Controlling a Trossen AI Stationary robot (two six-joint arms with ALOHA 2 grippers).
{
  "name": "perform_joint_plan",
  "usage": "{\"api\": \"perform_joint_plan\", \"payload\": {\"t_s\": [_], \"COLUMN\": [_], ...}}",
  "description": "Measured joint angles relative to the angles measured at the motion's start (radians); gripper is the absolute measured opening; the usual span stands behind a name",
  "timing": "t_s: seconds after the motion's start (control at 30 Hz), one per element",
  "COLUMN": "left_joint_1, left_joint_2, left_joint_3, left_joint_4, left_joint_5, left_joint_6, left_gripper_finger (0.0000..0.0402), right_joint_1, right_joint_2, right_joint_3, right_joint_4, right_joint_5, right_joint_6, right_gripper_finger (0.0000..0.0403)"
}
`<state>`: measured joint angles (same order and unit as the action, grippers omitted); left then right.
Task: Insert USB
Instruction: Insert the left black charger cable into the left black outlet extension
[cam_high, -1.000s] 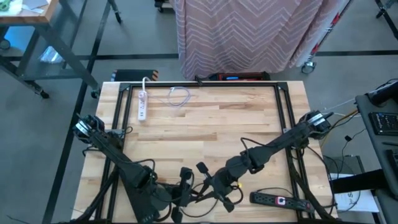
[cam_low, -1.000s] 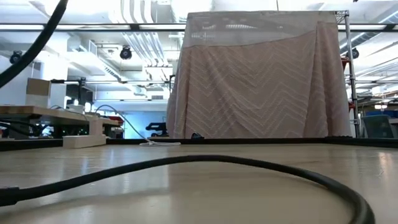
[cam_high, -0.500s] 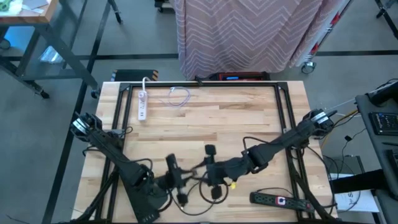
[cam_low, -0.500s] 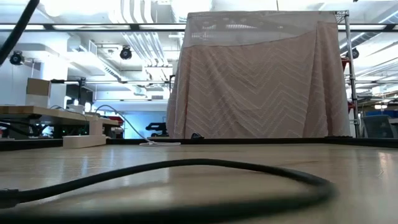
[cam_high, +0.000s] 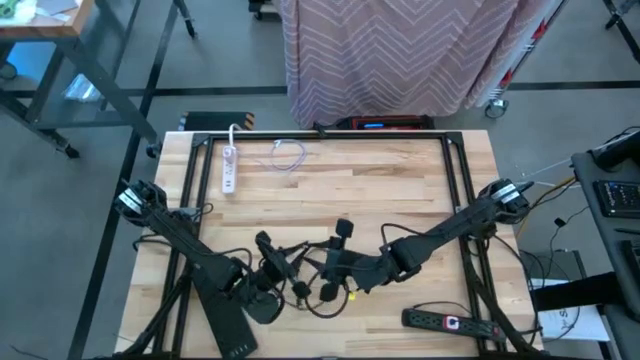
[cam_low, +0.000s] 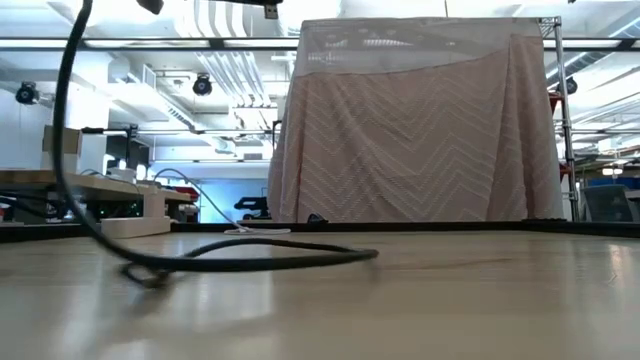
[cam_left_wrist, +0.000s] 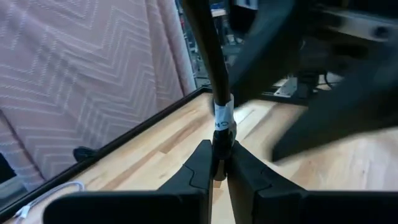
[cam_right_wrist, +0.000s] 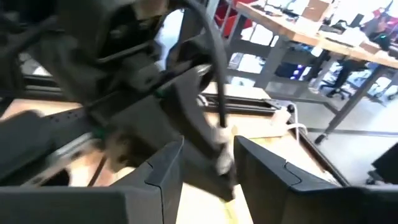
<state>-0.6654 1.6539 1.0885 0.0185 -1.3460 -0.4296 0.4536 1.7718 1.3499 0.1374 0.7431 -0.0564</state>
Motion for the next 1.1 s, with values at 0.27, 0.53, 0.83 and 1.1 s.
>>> {"api": "perform_joint_plan", "payload": {"t_s": [0.27,0.53,0.83,1.1], "left_joint_1": [-0.003,-0.002,-0.011,-0.065], "left_joint_2": [0.001,0.001,-0.001,-0.063], "left_joint_3": [-0.004,-0.005,-0.006,-0.005], "left_joint_4": [0.006,0.06,0.045,0.001], "left_joint_5": [0.016,0.043,0.119,0.281], "left_joint_6": [0.082,0.204,0.238,0.236], "left_gripper_finger": [0.001,0.0022,0.0035,0.0108], "right_joint_1": [-0.008,-0.031,-0.057,-0.082], "right_joint_2": [-0.001,-0.001,-0.002,-0.032], "right_joint_3": [0.0,-0.005,0.003,0.051], "right_joint_4": [0.002,-0.015,-0.088,-0.233], "right_joint_5": [0.018,-0.02,-0.17,-0.454], "right_joint_6": [-0.034,-0.027,0.041,0.061], "right_gripper_finger": [0.0094,0.0073,0.001,0.0003]}}
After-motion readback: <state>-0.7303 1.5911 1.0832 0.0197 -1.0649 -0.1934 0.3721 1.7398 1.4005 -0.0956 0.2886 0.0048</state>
